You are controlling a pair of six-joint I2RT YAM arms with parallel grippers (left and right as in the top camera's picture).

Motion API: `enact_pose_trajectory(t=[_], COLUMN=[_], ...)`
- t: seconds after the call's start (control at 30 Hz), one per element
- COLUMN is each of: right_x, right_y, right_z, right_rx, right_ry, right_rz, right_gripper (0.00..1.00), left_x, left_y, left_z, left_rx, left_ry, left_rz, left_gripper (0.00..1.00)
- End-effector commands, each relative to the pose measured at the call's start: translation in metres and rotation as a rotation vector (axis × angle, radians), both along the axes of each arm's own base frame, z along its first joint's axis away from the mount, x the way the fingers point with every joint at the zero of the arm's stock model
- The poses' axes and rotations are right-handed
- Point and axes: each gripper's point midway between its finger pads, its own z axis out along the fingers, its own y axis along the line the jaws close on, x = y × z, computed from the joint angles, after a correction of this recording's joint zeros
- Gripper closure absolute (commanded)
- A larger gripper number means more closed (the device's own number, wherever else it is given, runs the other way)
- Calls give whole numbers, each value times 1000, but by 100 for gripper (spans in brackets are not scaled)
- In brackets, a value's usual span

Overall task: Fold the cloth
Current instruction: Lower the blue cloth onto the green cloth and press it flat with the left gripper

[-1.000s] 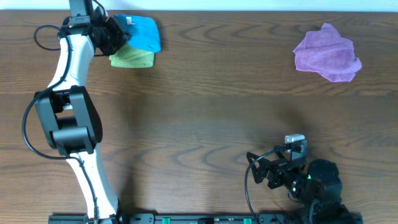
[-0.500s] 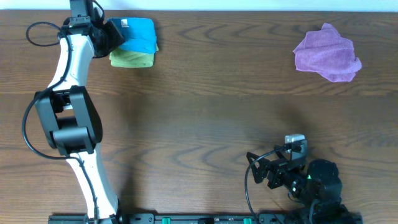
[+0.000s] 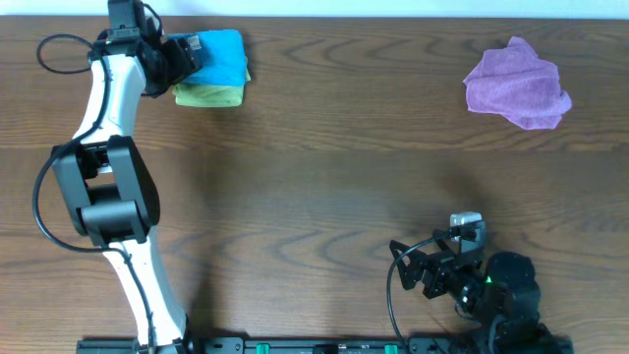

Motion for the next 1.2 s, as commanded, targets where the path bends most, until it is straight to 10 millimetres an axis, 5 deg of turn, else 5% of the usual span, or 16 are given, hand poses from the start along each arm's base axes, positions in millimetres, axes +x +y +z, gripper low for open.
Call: enact_pose_trajectory(t=[0.0, 0.23, 0.43, 0.57, 0.87, 1.17], right_x=[1, 1, 1, 1, 1, 1], right_y=[-3, -3, -3, -3, -3, -3], right_z=[-1, -1, -1, -1, -1, -1], right_rx=[4, 4, 4, 4, 4, 4], right_ry=[4, 4, 4, 4, 4, 4], right_rz=[-20, -20, -20, -20, -20, -20], right_gripper=[1, 1, 1, 1, 1, 1], left_x=[4, -2, -9, -14, 8, 47], left_y=[16, 26, 21, 14, -16, -49], left_z=[40, 82, 115, 130, 132, 78], left_rx=[29, 42, 46, 37, 36, 38], left_ry=[-78, -147, -195, -217, -280, -284], left_rz=[13, 32, 25, 11, -26, -12], left_gripper=[14, 17, 69, 94, 94, 94])
